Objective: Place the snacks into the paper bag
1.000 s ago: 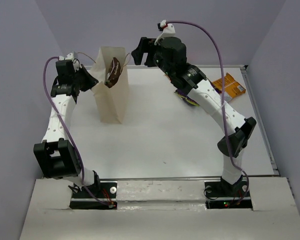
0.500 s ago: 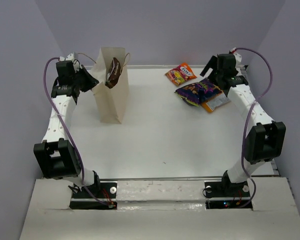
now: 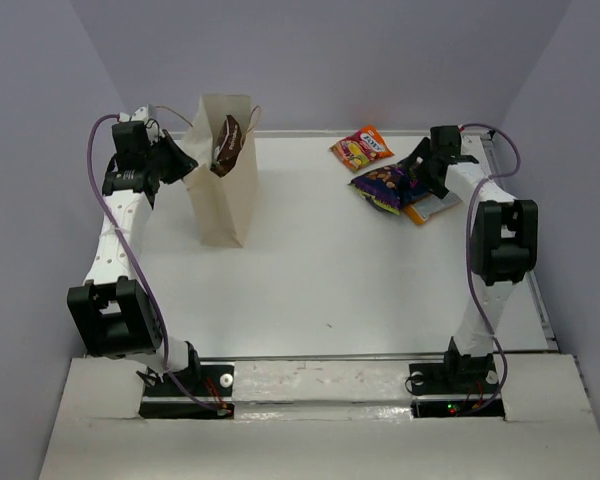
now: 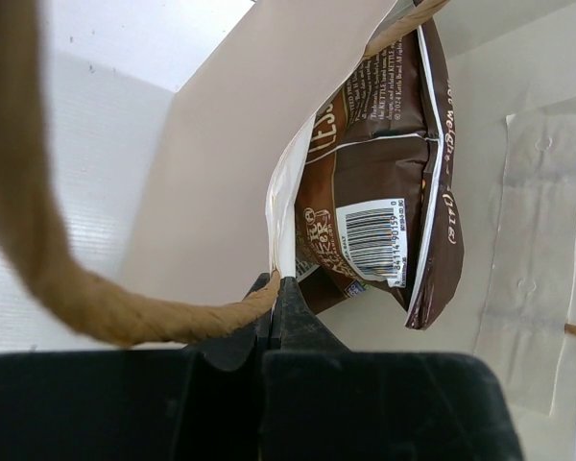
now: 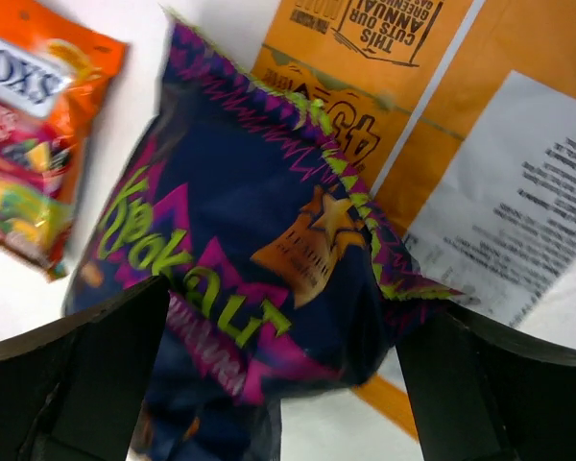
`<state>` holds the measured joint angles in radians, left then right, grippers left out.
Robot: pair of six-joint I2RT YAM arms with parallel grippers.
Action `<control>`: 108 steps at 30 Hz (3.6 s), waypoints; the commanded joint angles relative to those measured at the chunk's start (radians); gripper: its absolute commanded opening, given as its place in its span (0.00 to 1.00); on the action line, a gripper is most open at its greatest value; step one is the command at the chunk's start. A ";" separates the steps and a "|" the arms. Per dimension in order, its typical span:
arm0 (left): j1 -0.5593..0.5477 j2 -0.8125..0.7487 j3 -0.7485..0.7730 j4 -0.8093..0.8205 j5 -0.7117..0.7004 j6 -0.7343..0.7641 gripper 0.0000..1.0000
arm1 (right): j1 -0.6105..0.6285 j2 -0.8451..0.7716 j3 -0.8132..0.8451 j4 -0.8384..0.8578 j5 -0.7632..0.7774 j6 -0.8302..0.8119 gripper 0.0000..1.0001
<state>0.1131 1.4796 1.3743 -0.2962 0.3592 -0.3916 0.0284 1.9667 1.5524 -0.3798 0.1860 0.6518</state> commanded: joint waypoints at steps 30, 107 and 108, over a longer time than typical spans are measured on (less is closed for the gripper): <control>-0.016 -0.035 -0.014 -0.004 0.026 0.014 0.00 | 0.384 -0.160 0.596 0.494 -0.045 -0.176 0.01; -0.041 0.008 -0.003 0.066 0.015 -0.041 0.00 | 0.958 0.082 0.924 0.260 0.056 -0.745 0.97; -0.041 0.008 -0.003 0.066 0.017 -0.044 0.00 | 0.958 0.055 0.902 0.271 0.059 -0.741 0.95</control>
<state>0.0795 1.4784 1.3670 -0.2337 0.3458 -0.4313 0.9817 2.2112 2.4222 -0.1753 0.3153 -0.0818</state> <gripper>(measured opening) 0.047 0.969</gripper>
